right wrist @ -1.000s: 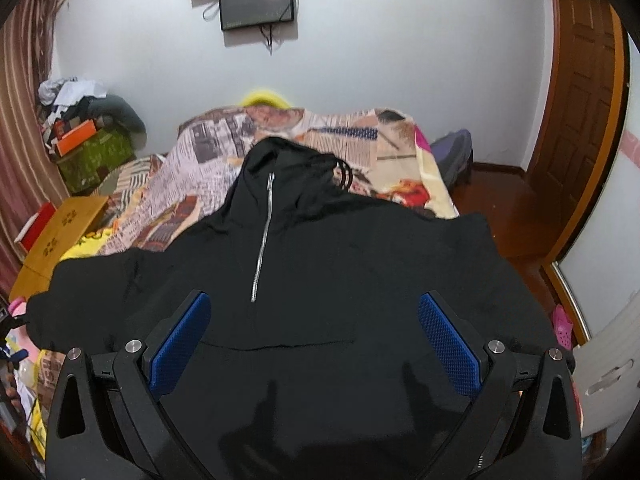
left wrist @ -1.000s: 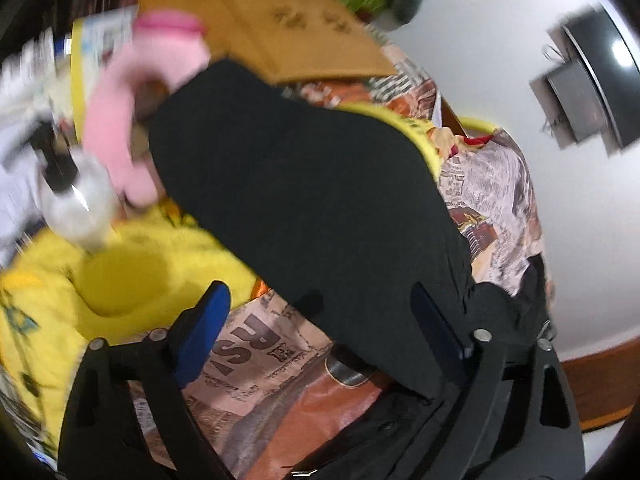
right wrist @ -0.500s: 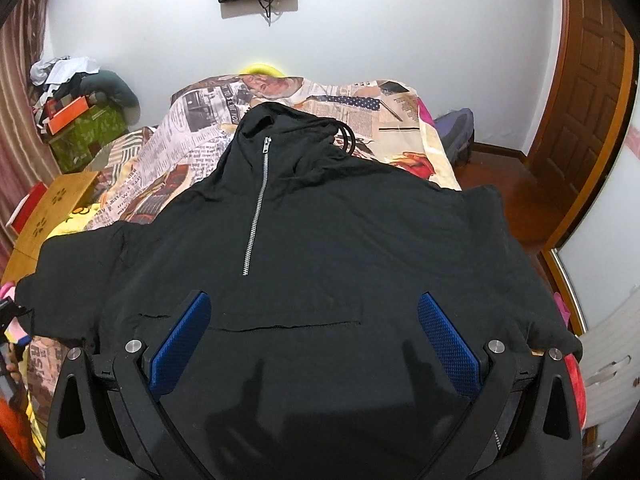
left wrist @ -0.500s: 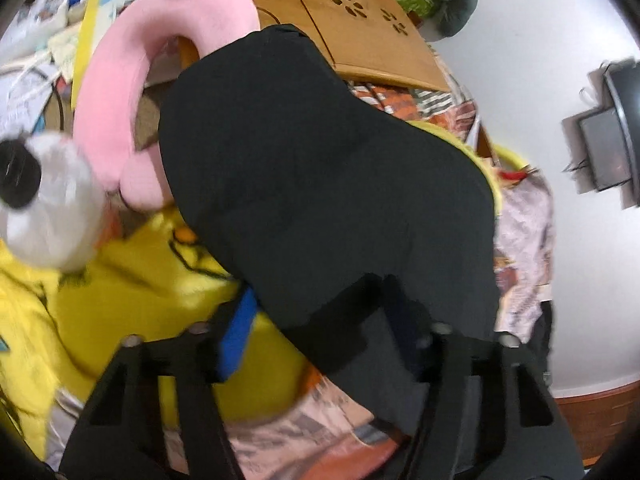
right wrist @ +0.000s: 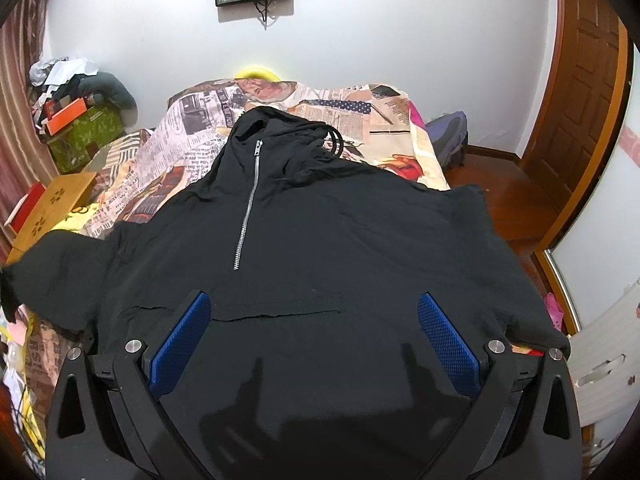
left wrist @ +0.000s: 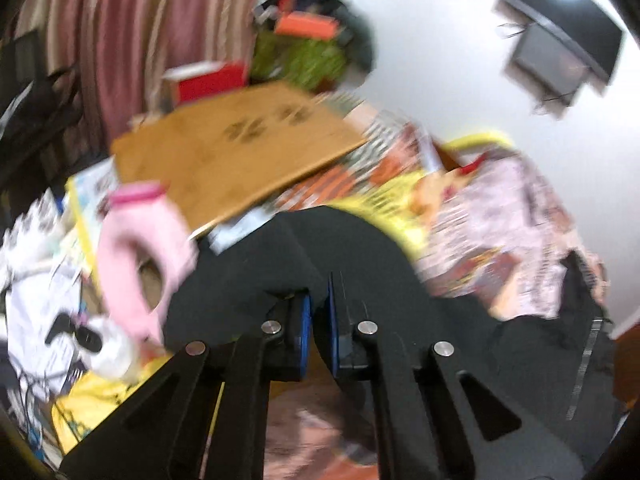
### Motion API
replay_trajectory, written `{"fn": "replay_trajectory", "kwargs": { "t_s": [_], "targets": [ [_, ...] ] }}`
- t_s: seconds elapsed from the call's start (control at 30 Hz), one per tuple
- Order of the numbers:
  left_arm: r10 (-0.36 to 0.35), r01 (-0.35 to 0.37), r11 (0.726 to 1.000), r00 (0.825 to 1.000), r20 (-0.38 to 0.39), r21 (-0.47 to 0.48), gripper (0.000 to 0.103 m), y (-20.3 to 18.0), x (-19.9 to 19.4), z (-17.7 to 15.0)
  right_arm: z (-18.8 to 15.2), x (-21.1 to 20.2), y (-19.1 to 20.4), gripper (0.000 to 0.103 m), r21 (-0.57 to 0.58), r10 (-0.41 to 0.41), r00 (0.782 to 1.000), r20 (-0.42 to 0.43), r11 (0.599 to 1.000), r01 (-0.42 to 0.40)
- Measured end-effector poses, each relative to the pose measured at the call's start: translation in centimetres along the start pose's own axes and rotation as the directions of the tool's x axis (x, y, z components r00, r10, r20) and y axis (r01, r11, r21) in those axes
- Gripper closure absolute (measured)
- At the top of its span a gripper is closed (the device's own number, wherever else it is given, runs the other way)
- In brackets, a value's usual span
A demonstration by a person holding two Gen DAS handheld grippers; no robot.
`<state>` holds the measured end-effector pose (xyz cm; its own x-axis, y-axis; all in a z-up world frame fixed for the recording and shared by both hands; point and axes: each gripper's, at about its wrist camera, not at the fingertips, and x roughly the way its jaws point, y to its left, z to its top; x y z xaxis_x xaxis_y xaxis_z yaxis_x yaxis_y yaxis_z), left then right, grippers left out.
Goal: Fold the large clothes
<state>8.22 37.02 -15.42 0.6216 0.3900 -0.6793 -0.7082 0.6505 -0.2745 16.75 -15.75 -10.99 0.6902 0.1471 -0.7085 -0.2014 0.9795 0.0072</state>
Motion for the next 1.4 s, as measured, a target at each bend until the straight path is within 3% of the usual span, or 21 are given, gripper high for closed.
{"fn": "replay_trajectory", "kwargs": {
  "t_s": [0.07,0.2,0.4,0.5,0.57,0.8,1.03,1.17,1.27,1.33,1.4],
  "targets": [
    [-0.054,0.053,0.998,0.998,0.033,0.027,0.097,-2.5,-1.4,1.0,0.0,-0.1,-0.2,0.000,0.003,0.002,1.000,0.004,1.000,-0.002],
    [-0.207,0.201,0.975,0.977,0.058,0.094,0.098,-8.0,-4.1,1.9,-0.2,-0.4,-0.6,0.000,0.012,0.010,1.000,0.011,1.000,-0.011],
    [-0.411,0.402,0.894,0.912,0.008,0.198,0.098,-17.3,-7.0,0.7,-0.5,-1.1,-1.5,0.000,0.011,0.026,0.998,0.049,1.000,-0.026],
    [-0.469,0.465,0.848,0.882,-0.047,0.255,0.098,-21.9,-7.5,-1.3,-0.5,-1.2,-2.1,0.000,0.017,0.037,0.998,0.056,0.999,-0.038],
    [-0.482,0.485,0.825,0.872,-0.085,0.289,0.098,-24.1,-7.9,-2.8,-0.6,-1.0,-2.5,0.000,0.024,0.044,0.998,0.053,0.999,-0.045],
    [-0.461,0.542,0.731,0.840,-0.286,0.414,0.098,-31.0,-6.8,-10.9,-1.1,-0.8,-3.9,0.000,0.041,0.058,0.998,0.040,0.997,-0.059],
    [-0.339,0.575,0.622,0.810,-0.479,0.531,0.098,-34.3,-4.9,-20.2,-1.5,-0.6,-4.7,0.000,0.031,0.050,0.998,0.038,0.998,-0.052],
    [-0.266,0.557,0.573,0.820,-0.506,0.601,0.098,-34.7,-4.7,-23.7,-1.8,-0.5,-5.1,0.000,0.035,0.051,0.998,0.027,0.998,-0.052],
    [-0.226,0.554,0.560,0.817,-0.530,0.616,0.095,-34.3,-4.4,-25.1,-1.9,-0.5,-5.2,0.000,0.028,0.044,0.999,0.021,0.999,-0.045],
    [-0.214,0.569,0.565,0.801,-0.559,0.598,0.085,-33.9,-4.2,-25.4,-1.9,-0.5,-5.3,0.000,0.020,0.039,0.999,0.019,0.999,-0.040],
    [-0.204,0.572,0.582,0.790,-0.578,0.578,0.053,-33.3,-4.3,-25.2,-1.8,-0.5,-5.3,0.000,0.015,0.035,0.999,0.019,0.999,-0.036]
  ]
}}
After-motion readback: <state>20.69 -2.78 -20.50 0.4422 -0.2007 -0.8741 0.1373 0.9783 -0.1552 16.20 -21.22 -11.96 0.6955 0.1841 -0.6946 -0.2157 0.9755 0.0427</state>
